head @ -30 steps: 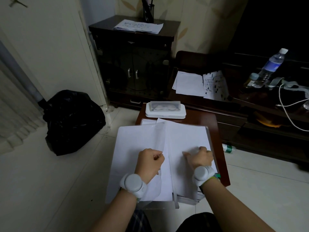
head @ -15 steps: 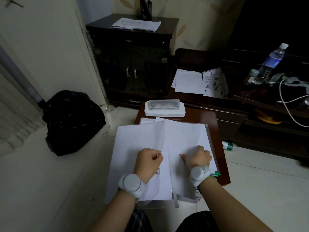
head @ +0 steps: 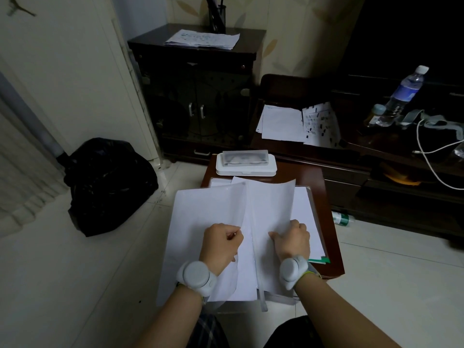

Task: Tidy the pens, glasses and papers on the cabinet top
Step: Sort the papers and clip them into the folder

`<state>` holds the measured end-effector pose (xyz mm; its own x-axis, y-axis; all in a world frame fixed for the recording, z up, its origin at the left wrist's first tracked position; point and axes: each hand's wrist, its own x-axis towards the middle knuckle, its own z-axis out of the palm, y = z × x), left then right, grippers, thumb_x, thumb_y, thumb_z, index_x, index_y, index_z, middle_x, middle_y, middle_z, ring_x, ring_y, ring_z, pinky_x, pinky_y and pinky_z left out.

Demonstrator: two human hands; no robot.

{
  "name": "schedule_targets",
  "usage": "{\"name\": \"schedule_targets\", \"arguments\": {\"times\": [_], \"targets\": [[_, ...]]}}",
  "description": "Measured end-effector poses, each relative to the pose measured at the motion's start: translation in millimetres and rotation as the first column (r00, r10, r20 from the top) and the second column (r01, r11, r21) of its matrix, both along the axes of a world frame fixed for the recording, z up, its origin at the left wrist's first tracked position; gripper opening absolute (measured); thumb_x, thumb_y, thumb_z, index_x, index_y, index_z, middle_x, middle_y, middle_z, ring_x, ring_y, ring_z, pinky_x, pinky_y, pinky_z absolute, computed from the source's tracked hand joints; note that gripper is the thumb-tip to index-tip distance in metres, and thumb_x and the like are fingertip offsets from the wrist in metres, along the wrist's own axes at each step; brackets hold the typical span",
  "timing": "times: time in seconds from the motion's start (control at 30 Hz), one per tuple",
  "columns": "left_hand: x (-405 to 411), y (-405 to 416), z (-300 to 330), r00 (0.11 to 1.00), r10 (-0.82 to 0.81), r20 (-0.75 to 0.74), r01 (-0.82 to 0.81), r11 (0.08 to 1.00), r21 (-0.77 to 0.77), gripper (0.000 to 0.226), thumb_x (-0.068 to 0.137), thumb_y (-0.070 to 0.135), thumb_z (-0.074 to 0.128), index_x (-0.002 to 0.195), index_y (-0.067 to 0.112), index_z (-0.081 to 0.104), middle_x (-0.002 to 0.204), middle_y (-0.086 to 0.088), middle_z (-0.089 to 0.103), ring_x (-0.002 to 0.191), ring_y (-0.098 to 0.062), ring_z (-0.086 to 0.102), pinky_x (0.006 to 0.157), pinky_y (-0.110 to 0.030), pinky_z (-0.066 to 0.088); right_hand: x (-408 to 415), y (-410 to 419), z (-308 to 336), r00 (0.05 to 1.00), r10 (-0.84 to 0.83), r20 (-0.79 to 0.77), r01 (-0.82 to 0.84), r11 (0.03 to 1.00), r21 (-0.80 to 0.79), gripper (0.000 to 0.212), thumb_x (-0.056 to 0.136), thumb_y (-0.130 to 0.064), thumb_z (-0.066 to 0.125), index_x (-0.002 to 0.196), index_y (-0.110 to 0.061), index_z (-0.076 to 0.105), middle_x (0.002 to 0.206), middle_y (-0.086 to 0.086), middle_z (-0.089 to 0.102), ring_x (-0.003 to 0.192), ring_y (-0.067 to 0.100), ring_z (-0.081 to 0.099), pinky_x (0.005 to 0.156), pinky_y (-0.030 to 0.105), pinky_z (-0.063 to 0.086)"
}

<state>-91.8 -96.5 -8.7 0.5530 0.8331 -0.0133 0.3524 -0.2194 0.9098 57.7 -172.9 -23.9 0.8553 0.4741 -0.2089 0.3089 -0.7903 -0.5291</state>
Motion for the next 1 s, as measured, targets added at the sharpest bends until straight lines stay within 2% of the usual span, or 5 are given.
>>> {"name": "schedule_targets", "arguments": {"times": [0.27, 0.47, 0.6, 0.77, 1.0], "targets": [[0, -1, 2, 1.000, 0.021, 0.005, -0.021, 1.000, 0.002, 0.034, 0.084, 0.002, 0.056, 0.053, -0.008, 0.046, 0.049, -0.010, 0.038, 0.036, -0.008, 0.045, 0.039, -0.020, 0.044, 2, -3, 0, 0.997, 0.062, -0.038, -0.060, 0.997, 0.038, 0.020, 0.095, -0.010, 0.041, 0.110, -0.001, 0.050, 0.116, 0.020, 0.059, 0.107, 0.038, 0.055, 0.081, 0.035, 0.041], [1, 0, 1, 1.000, 0.022, -0.005, -0.022, 1.000, -0.020, 0.028, 0.084, 0.002, 0.056, 0.061, -0.013, 0.056, 0.053, -0.010, 0.045, 0.036, -0.007, 0.047, 0.039, -0.020, 0.045, 24, -12, 5, 0.995, 0.015, -0.096, -0.004, 0.993, 0.119, 0.022, 0.093, -0.002, 0.037, 0.110, 0.003, 0.050, 0.112, 0.025, 0.058, 0.103, 0.038, 0.056, 0.074, 0.031, 0.035], [1, -1, 1, 1.000, 0.018, -0.016, -0.018, 1.000, -0.021, 0.028, 0.084, 0.003, 0.056, 0.061, -0.013, 0.056, 0.054, -0.009, 0.046, 0.037, -0.006, 0.049, 0.040, -0.023, 0.049, 37, -23, 11, 0.987, -0.085, -0.139, 0.106, 0.983, 0.150, 0.035, 0.094, -0.005, 0.043, 0.128, -0.002, 0.043, 0.121, 0.027, 0.057, 0.112, 0.041, 0.054, 0.086, 0.040, 0.043], [2, -2, 4, 0.999, 0.022, -0.027, -0.023, 1.000, -0.021, 0.030, 0.084, 0.001, 0.056, 0.059, -0.014, 0.054, 0.053, -0.009, 0.045, 0.037, -0.005, 0.048, 0.040, -0.020, 0.047, 49, -38, 15, 0.988, -0.115, -0.103, 0.131, 0.977, 0.169, 0.023, 0.097, -0.007, 0.039, 0.113, 0.005, 0.049, 0.116, 0.029, 0.057, 0.109, 0.043, 0.054, 0.084, 0.039, 0.042], [1, -5, 9, 0.999, 0.032, -0.030, -0.032, 0.999, -0.018, 0.029, 0.084, 0.001, 0.057, 0.057, -0.011, 0.055, 0.051, -0.008, 0.046, 0.035, -0.004, 0.047, 0.039, -0.020, 0.045, 64, -61, 25, 0.981, -0.171, -0.093, 0.186, 0.964, 0.188, 0.029, 0.098, -0.009, 0.041, 0.116, 0.010, 0.052, 0.121, 0.032, 0.056, 0.114, 0.045, 0.050, 0.089, 0.041, 0.040]]}}
